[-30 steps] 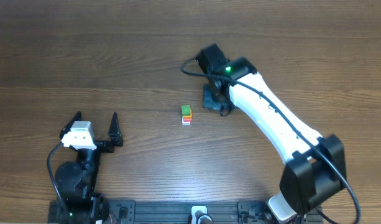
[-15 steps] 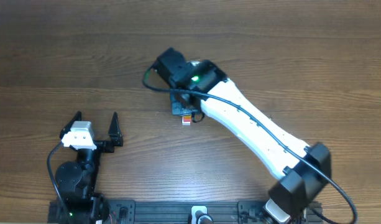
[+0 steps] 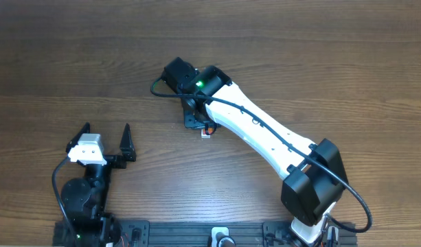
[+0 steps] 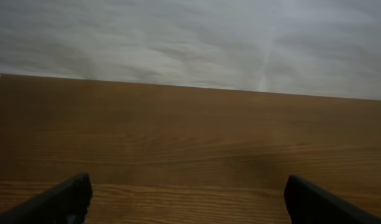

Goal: Stack Cubes

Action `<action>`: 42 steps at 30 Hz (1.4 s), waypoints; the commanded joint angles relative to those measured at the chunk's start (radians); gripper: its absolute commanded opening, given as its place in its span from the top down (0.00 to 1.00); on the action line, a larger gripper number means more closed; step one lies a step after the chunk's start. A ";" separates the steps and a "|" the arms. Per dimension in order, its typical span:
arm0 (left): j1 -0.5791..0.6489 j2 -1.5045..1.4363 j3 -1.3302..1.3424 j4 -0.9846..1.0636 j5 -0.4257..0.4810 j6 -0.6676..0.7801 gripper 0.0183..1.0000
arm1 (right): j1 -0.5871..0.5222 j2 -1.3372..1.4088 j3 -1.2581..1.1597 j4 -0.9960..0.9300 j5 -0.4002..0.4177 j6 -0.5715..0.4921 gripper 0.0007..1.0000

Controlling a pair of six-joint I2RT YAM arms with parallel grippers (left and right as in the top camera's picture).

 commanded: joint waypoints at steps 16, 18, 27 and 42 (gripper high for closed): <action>0.003 -0.005 -0.007 0.000 -0.008 0.018 0.00 | -0.023 0.034 0.018 0.018 -0.010 0.028 0.99; 0.003 -0.005 -0.007 0.000 -0.008 0.018 0.00 | -0.023 0.035 0.018 0.025 -0.010 0.028 0.99; 0.003 -0.005 -0.007 0.000 -0.008 0.018 0.00 | -0.023 0.035 0.018 0.035 -0.010 0.028 0.99; 0.003 -0.005 -0.007 0.000 -0.008 0.018 0.00 | -0.023 0.047 0.018 0.040 -0.014 0.028 0.99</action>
